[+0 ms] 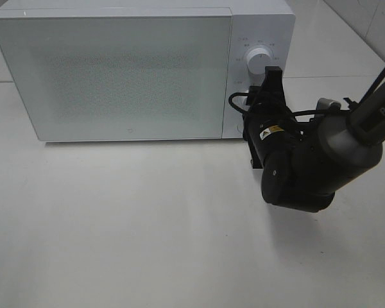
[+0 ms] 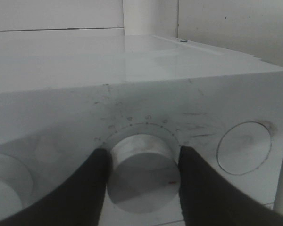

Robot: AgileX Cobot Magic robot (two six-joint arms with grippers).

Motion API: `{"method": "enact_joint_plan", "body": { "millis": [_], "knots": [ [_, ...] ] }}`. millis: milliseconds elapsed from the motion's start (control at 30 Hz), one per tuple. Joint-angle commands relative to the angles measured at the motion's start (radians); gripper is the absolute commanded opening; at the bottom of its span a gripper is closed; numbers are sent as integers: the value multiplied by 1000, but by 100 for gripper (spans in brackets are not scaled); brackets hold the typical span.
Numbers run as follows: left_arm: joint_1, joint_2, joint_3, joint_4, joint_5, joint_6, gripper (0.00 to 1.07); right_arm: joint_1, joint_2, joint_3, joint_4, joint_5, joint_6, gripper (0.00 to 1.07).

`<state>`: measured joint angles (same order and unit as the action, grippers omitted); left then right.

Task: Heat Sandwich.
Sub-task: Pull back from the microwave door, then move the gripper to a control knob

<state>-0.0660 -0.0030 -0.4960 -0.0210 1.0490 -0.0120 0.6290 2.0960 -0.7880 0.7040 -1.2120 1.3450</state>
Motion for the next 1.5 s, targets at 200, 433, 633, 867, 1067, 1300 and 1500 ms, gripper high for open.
{"method": "enact_joint_plan", "body": {
  "millis": [200, 433, 633, 867, 1067, 1300, 1500],
  "knots": [
    [3, -23, 3, -5, -13, -1, 101, 0, -13, -14, -2, -144, 7, 9],
    [3, -23, 3, -5, -13, -1, 101, 0, -13, -14, -11, -144, 0, 11],
    [3, -23, 3, -5, -13, -1, 101, 0, -13, -14, -26, -144, -1, 18],
    [3, -23, 3, -5, -13, -1, 101, 0, -13, -14, -22, -143, -1, 31],
    [3, -23, 3, -5, -13, -1, 101, 0, -13, -14, -5, -143, -1, 53],
    [3, -23, 3, -5, -13, -1, 101, 0, -13, -14, 13, -143, -16, 80],
    [3, -23, 3, -5, -13, -1, 101, 0, -13, -14, 6, -143, -21, 80]
  ]
}}
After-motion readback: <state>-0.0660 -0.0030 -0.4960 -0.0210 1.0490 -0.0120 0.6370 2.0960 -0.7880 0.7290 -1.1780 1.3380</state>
